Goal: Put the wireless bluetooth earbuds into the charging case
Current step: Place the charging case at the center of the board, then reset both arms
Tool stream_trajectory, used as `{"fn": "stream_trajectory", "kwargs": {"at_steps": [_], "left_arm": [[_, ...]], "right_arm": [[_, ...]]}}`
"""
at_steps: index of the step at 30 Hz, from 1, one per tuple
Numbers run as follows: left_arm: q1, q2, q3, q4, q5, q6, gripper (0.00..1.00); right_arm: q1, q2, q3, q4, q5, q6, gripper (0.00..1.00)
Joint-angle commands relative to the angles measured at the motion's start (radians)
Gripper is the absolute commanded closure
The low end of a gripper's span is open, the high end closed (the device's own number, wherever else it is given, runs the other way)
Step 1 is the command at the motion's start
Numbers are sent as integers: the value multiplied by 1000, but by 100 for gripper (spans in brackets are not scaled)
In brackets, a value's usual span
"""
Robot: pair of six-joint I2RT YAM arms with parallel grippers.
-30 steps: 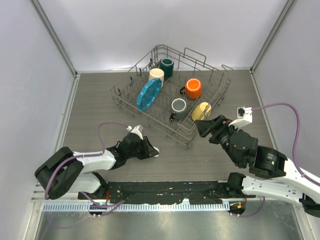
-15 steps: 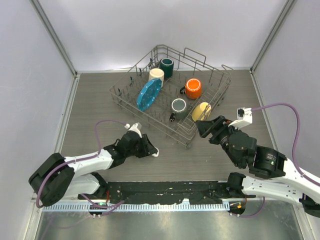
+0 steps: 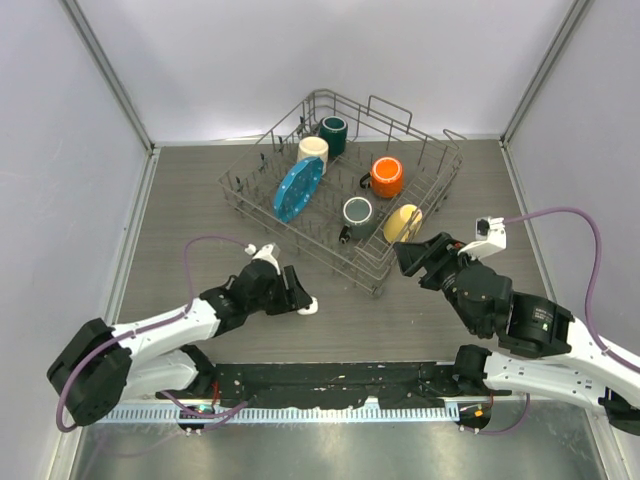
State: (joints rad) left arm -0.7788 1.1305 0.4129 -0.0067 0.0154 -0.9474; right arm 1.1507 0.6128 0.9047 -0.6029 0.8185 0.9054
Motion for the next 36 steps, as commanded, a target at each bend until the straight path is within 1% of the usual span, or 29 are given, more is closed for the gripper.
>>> {"fn": "stream_trajectory", "kwargs": {"at_steps": [1, 2, 3, 4, 6, 10, 12, 14, 15, 16, 17, 18, 20, 21, 22, 23, 24, 25, 27, 28, 29, 31, 33, 34, 36], "left_arm": [[3, -69, 78, -145, -72, 61, 31], [3, -95, 95, -182, -87, 68, 29], [1, -110, 130, -214, -103, 81, 22], [1, -127, 147, -267, -117, 100, 18], [1, -184, 187, -303, -164, 125, 1], [3, -285, 233, -393, -245, 163, 0], [3, -343, 237, -409, -282, 191, 0], [3, -371, 242, -437, -305, 220, 0], [1, -385, 254, -453, -330, 231, 0], [1, -390, 263, -478, -338, 248, 0], [3, -390, 279, -492, -345, 272, 0], [3, -391, 286, -518, -362, 277, 0], [3, -387, 306, -526, -364, 312, 0], [3, -380, 313, -526, -365, 324, 0], [3, -368, 320, -524, -365, 331, 0], [3, -361, 332, -524, -367, 335, 0], [6, -350, 337, -524, -371, 349, 0], [7, -328, 343, -529, -385, 352, 0], [38, -310, 360, -530, -370, 375, 0], [55, -301, 365, -529, -327, 381, 0], [91, -299, 371, -523, -312, 386, 0], [128, -304, 371, -501, -281, 394, 0], [182, -324, 368, -480, -241, 398, 0], [199, -331, 368, -478, -227, 400, 0], [256, -345, 365, -475, -186, 401, 0]], "right_arm": [[4, -10, 11, -1, 25, 24, 30], [3, -12, 10, -15, 28, 29, 30], [3, -13, 8, -23, 33, 30, 30], [3, -13, 3, -29, 42, 29, 30], [3, -12, 2, -73, 83, 46, 29], [3, -27, 52, -224, 192, 116, 28], [3, -57, 69, -291, 246, 133, 27], [3, -76, 88, -358, 278, 141, 27], [4, -84, 94, -391, 309, 176, 28], [3, -79, 111, -425, 317, 187, 27], [3, -71, 120, -498, 324, 199, 27], [3, -36, 143, -539, 332, 239, 27], [3, 1, 158, -633, 326, 260, 27], [3, 27, 158, -650, 321, 262, 26], [3, 62, 155, -666, 321, 292, 23], [3, 82, 155, -723, 326, 334, 22], [3, 94, 155, -754, 323, 364, 22], [3, 94, 167, -758, 314, 353, 21], [3, 68, 192, -816, 340, 397, 20], [3, 44, 195, -833, 355, 400, 20], [3, 7, 201, -833, 375, 359, 20], [4, -4, 247, -818, 377, 294, 19], [4, 21, 260, -737, 344, 158, 18], [4, 36, 252, -647, 334, 101, 17], [4, 112, 232, -595, 334, 47, 16]]}}
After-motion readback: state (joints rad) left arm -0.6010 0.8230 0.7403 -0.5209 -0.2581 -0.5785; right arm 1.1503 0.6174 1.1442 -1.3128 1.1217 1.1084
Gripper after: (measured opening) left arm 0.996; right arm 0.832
